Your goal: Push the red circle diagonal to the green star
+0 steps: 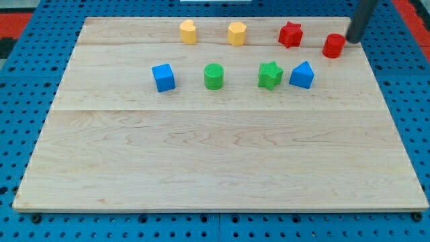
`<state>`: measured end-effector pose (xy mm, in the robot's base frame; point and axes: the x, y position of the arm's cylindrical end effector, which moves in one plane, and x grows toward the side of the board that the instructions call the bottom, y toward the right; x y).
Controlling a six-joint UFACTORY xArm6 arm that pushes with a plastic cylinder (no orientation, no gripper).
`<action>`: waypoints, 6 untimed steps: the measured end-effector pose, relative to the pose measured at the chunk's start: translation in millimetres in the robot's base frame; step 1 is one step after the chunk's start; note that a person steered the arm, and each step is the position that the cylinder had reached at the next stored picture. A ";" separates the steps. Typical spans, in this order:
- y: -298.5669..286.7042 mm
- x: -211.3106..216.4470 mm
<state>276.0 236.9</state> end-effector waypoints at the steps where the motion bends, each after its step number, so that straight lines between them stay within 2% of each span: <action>1: -41.2 -17.5; 2: -43.2 18.9; 3: -83.8 41.1; 4: -49.9 30.3; 5: -50.7 50.0; 6: -68.0 106.6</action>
